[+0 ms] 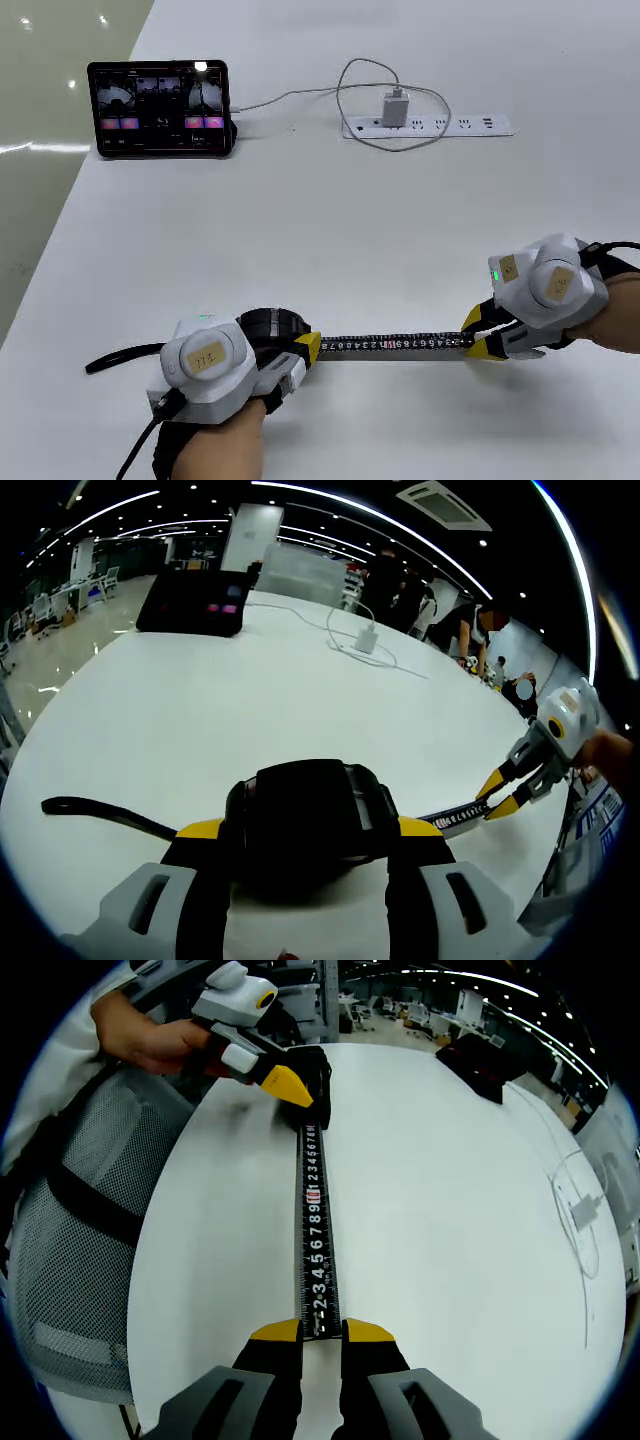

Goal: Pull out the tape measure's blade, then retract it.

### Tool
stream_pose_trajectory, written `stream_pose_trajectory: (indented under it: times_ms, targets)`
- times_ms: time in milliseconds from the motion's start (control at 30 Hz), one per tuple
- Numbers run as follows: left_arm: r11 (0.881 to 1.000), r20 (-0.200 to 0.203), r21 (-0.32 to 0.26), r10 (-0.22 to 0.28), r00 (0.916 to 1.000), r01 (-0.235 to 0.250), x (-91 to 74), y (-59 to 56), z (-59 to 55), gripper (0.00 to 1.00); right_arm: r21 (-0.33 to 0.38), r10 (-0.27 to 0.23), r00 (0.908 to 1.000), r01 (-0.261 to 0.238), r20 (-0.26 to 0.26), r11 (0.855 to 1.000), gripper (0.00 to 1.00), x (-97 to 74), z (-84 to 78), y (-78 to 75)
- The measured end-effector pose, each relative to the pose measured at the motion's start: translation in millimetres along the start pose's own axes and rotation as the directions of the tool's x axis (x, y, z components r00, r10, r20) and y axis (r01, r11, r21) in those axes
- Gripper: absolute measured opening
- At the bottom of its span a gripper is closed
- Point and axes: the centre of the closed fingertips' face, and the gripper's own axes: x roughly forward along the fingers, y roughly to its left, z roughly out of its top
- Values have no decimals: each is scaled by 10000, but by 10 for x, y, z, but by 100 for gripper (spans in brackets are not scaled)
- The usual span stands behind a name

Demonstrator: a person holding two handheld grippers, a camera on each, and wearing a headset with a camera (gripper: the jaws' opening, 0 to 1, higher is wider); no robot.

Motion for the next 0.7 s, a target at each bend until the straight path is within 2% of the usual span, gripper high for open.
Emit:
stream_pose_trajectory:
  times_ms: [700]
  targets:
    - [9999,-40,-138,-85,10000,85,3,5,0,59,-17,158,9997,-158,191,9999,10,90,158,6]
